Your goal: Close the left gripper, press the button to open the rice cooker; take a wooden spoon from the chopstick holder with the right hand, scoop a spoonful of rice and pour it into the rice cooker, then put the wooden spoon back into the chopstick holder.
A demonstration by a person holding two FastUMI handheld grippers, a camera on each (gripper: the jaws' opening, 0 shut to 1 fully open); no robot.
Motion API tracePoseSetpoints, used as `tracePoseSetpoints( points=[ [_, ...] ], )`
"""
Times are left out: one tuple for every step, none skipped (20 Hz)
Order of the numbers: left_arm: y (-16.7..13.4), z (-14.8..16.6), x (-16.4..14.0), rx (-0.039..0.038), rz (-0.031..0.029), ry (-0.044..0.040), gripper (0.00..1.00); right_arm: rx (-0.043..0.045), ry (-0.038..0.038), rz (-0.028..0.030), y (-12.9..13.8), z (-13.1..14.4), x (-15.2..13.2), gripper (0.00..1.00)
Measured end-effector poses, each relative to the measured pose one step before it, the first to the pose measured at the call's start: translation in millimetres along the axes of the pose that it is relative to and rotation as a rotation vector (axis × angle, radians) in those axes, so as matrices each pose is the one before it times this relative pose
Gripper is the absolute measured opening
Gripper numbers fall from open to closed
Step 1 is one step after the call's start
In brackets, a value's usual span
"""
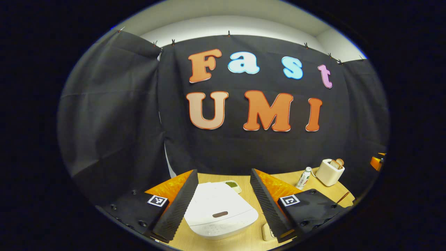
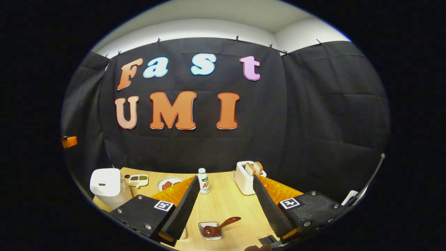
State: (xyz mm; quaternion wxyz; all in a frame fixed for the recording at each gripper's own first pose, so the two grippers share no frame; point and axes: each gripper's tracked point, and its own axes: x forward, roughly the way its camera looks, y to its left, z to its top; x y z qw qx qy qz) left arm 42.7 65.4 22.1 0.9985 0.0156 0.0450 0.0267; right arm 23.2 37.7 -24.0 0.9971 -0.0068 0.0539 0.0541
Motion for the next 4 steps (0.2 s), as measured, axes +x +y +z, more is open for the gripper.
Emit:
tracePoseSetpoints(
  points=[
    [1.08,9.52,-5.63,-0.00674,0.00238,-0.03049,1.0,0.00312,-0.00554,-0.00236,0.04,2.35,-2.59,0.95],
    [1.31,7.91,-6.82,-0.00711,0.00269,-0.02461,1.0,0.0033,-0.00448,-0.00163,0.98,2.7,-2.6,0.95],
    [3.43,5.65,-6.22,-0.00433,0.00492,-0.01431,0.99,0.00287,-0.00515,0.00039,0.72,2.25,-2.32,0.95],
    [2.45,4.68,-4.37,-0.0032,0.00283,-0.01078,0.99,-0.00064,-0.00777,0.00167,1.16,3.11,-2.25,0.95]
  ],
)
